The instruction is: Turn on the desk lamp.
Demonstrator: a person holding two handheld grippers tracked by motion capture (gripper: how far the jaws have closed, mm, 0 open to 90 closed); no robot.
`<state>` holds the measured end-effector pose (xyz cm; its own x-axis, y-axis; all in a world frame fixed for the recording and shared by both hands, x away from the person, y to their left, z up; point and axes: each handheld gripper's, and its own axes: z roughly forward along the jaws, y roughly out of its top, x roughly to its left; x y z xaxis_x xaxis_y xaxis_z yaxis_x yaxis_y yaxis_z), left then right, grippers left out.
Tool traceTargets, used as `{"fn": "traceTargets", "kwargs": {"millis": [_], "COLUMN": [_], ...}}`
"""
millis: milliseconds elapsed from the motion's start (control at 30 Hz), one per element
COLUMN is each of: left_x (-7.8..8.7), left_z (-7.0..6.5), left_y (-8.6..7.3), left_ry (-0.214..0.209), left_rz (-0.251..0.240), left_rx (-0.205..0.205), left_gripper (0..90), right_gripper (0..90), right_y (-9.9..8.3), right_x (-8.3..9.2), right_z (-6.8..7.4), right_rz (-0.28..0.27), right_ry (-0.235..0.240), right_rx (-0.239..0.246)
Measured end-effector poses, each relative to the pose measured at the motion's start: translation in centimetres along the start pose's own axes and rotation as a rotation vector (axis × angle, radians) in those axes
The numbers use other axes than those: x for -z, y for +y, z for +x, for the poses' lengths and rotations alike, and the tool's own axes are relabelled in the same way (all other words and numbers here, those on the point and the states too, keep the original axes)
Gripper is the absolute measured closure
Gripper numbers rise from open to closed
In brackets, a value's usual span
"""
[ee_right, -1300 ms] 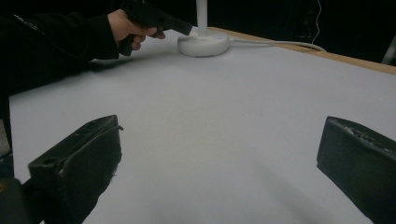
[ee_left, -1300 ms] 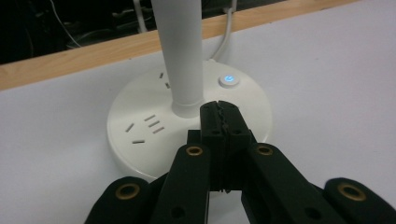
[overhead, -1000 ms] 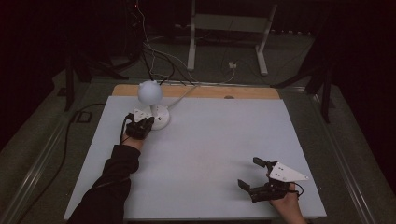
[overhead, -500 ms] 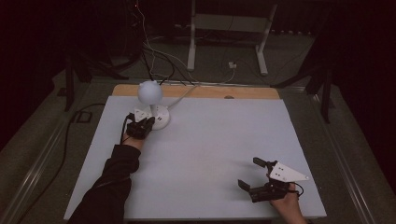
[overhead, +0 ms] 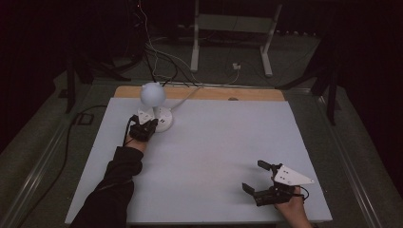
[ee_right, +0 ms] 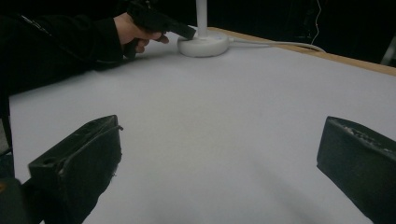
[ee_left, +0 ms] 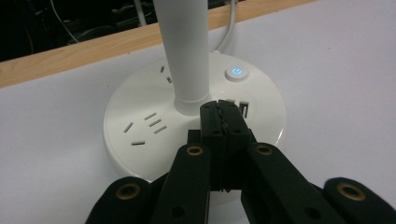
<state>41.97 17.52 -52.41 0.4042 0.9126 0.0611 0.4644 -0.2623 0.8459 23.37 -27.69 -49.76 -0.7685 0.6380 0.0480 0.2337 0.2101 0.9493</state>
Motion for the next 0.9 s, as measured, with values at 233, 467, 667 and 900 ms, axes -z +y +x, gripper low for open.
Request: {"fn": "traceTargets", "kwargs": {"millis": [233, 467, 667, 900], "left_x": [0.5, 1.5, 1.9, 2.6], "left_z": [-0.1, -0.6, -1.0, -1.0], "left_y": [0.3, 1.3, 1.7, 2.0], "left_ry": [-0.01, -0.024, -0.009, -0.026], "left_rz": [-0.014, -0.028, -0.012, -0.006], "left_rx": [0.007, 0.059, 0.079, 0.121], "left_gripper": [89.8, 75.3, 58.3, 44.0], "right_gripper": [0.0, 0.0, 0.0, 0.0], "right_y": [0.0, 0.0, 0.0, 0.0], "right_x": [0.0, 0.0, 0.0, 0.1], "right_z": [0.0, 0.0, 0.0, -0.1], "right_rz": [0.001, -0.001, -0.003, -0.006], "right_ry": [0.003, 0.0, 0.0, -0.002], "right_rx": [-0.001, 0.0, 0.001, 0.001]}}
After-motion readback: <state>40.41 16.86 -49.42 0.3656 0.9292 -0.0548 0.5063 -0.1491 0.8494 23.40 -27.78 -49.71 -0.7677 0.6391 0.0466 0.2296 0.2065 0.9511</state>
